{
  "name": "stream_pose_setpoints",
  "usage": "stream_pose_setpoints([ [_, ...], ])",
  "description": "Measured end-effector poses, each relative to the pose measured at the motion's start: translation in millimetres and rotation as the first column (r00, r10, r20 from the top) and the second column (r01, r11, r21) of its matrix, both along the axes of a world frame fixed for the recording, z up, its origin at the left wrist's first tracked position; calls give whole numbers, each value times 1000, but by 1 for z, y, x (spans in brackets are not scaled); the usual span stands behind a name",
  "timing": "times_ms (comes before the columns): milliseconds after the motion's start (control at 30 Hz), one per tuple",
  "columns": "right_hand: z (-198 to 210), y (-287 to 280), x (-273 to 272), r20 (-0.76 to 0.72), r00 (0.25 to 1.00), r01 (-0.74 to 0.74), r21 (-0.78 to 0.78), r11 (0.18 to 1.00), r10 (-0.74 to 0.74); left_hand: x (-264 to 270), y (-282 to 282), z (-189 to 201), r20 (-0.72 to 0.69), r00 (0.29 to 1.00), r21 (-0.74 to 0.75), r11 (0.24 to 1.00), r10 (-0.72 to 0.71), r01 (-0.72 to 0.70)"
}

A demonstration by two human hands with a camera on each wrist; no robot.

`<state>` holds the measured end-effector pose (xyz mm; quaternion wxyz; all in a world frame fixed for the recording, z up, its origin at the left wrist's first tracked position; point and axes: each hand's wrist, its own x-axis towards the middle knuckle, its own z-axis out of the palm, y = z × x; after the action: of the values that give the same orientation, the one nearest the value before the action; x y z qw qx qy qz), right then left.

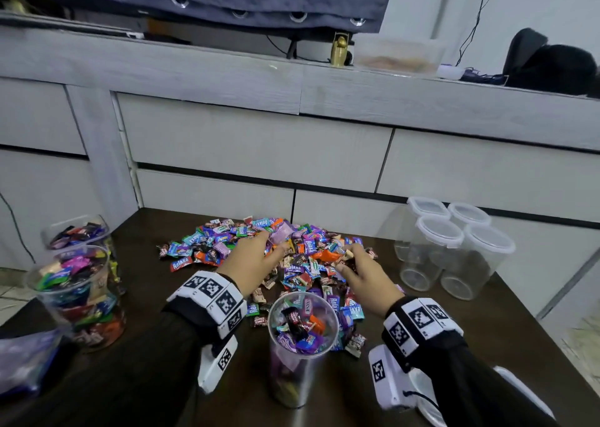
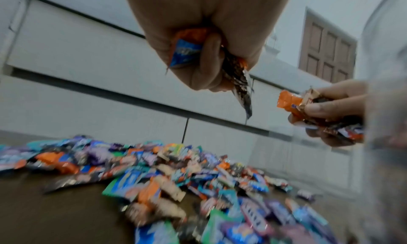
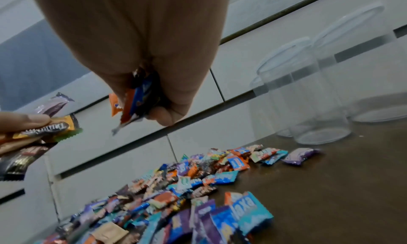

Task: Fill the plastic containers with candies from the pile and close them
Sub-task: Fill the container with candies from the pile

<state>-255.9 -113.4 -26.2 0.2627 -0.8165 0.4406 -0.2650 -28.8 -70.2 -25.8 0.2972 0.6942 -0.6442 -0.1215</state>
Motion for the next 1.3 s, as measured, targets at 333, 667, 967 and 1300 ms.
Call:
stream_pose_setpoints([
  [333,49,43,0,60,997,-54,-27,998,56,-38,60,56,-30,978,-138,970,-206,200],
  [667,54,59,-6,1,999,-45,-31,999,45,-41,75,45,404,853,193,942,-331,274],
  [967,53,60,-4,-22,999,-41,-28,999,41,-52,69,41,554,747,180,929,-367,322],
  [1300,47,61,0,5,999,-50,-24,998,50,-61,68,24,579,752,49,934,-315,354],
])
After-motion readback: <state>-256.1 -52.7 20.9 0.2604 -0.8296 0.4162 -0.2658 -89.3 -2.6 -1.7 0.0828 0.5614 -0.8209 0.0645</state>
